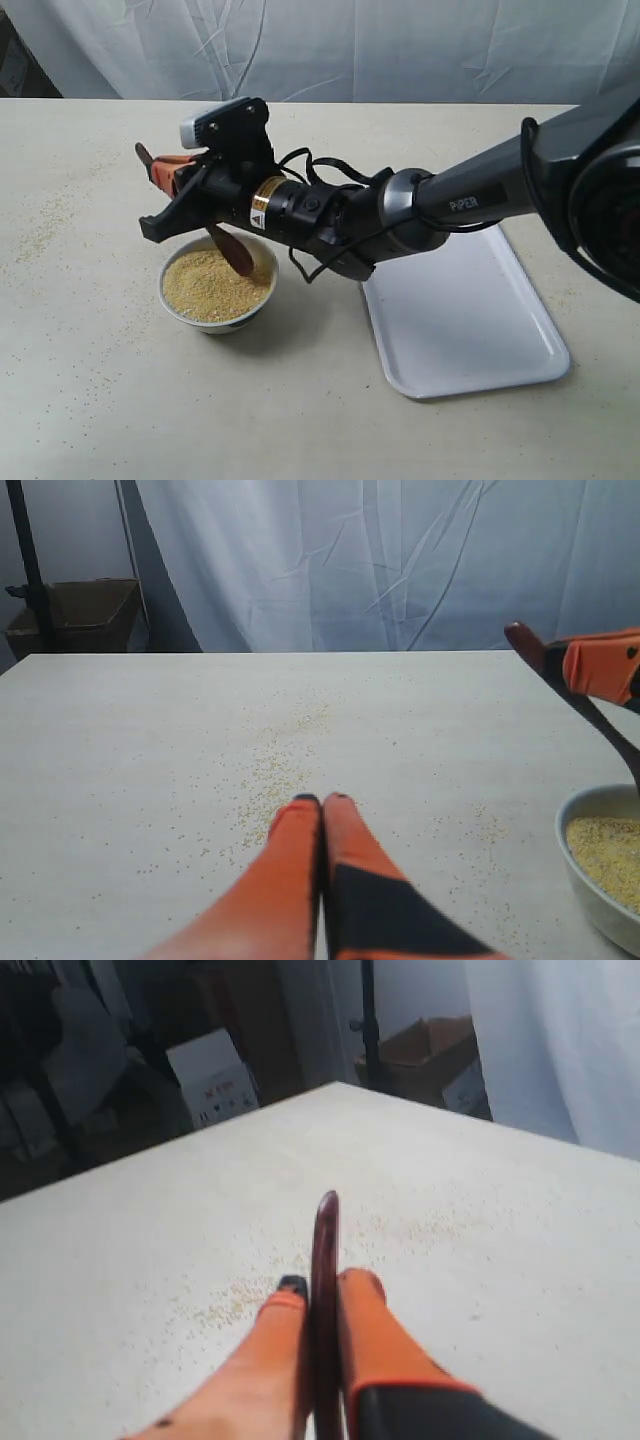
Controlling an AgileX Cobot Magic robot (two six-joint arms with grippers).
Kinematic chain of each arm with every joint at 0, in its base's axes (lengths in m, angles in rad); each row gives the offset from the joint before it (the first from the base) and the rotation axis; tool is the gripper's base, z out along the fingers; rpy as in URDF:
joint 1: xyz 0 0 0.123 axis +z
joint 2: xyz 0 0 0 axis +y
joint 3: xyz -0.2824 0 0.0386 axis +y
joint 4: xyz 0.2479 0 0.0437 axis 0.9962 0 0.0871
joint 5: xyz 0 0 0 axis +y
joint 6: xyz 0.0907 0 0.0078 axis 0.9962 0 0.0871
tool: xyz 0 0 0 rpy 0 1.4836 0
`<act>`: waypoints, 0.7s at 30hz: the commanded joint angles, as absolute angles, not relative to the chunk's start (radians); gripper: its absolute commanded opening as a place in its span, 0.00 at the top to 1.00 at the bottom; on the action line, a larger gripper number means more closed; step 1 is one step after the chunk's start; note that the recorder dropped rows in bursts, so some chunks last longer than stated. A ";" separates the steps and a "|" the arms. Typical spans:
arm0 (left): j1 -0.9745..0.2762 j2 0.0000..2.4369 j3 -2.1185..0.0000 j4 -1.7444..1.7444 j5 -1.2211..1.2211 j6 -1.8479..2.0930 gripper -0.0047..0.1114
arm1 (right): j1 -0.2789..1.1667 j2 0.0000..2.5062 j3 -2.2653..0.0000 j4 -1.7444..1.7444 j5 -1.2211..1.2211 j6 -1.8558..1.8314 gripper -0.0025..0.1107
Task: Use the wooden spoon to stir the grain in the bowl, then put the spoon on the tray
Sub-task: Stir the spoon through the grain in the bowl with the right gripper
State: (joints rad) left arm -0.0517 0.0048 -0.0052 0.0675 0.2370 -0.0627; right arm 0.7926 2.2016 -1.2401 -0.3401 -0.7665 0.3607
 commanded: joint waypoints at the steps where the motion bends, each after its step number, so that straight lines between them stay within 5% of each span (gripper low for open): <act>1: -0.051 0.000 0.000 0.068 0.231 -0.066 0.96 | 0.800 2.246 -1.241 -0.331 -0.753 0.360 0.99; 21: -0.051 0.000 0.000 0.068 0.231 -0.066 0.96 | 0.843 2.194 -1.241 -0.283 -0.755 0.354 0.99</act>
